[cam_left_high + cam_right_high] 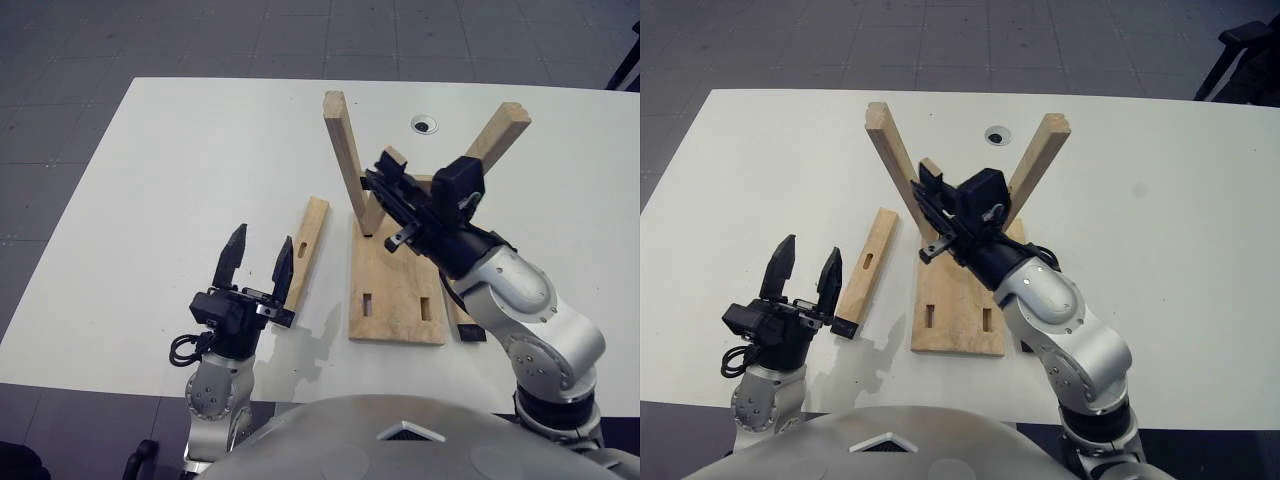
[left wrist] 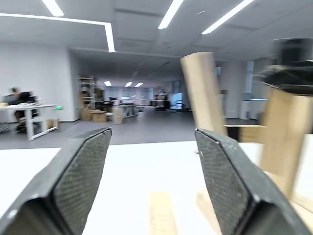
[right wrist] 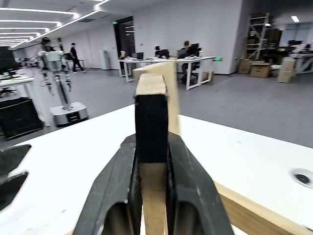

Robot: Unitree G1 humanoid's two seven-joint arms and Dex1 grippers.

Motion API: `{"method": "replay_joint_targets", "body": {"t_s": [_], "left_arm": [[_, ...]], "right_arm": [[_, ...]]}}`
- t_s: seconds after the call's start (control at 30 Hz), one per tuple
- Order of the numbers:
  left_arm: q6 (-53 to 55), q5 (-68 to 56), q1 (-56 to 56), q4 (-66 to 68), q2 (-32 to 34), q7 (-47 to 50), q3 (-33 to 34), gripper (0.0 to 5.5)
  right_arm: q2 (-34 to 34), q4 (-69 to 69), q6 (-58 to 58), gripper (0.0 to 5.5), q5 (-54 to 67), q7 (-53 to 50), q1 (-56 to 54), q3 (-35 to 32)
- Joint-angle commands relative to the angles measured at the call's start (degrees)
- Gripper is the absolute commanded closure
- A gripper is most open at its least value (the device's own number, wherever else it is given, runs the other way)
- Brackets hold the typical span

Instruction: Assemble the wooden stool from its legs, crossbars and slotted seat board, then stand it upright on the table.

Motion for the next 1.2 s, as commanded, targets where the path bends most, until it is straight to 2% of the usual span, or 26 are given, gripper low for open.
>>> {"method": "replay_joint_targets", "body": {"t_s": [0.03, 0.2, 0.3, 0.4, 0.53, 0.63, 1.2], "left_arm": [[12.76, 4.36, -6.22, -2.07, -3.15, 9.48, 5.39, 2.34], [26.04, 6.58, -20.57, 0.31, -1.16, 16.3, 14.77, 2.34], [33.36, 3.53, -23.13, 0.18, -0.6, 14.72, 16.12, 2.34], [38.71, -1.97, -22.94, -0.94, -0.38, 10.31, 15.74, 1.82], [41.43, -1.34, -23.22, -1.94, -0.54, 10.69, 16.11, 1.17], [42.39, 0.83, -23.3, -2.13, -0.94, 12.34, 15.75, 0.82], [41.93, 5.11, -22.39, -1.82, -3.06, 13.07, 13.76, 0.82]], "right_arm": [[-3.71, -4.72, -1.78, 5.1, -3.41, -0.1, 9.25, -4.28], [-5.44, -5.05, -5.76, 5.1, -7.03, 0.78, 19.08, -9.56], [-4.84, -2.91, -8.1, 5.1, -8.11, 1.29, 22.11, -12.51], [-3.35, 0.61, -10.21, 5.1, -8.55, 1.22, 23.1, -15.67], [-2.44, 4.16, -12.43, 5.1, -9.47, 1.65, 22.88, -18.01], [-1.82, 5.55, -13.24, 5.1, -9.87, 2.09, 22.24, -18.05], [0.59, 5.38, -13.84, 5.1, -15.6, 2.02, 20.31, -10.45]]}}
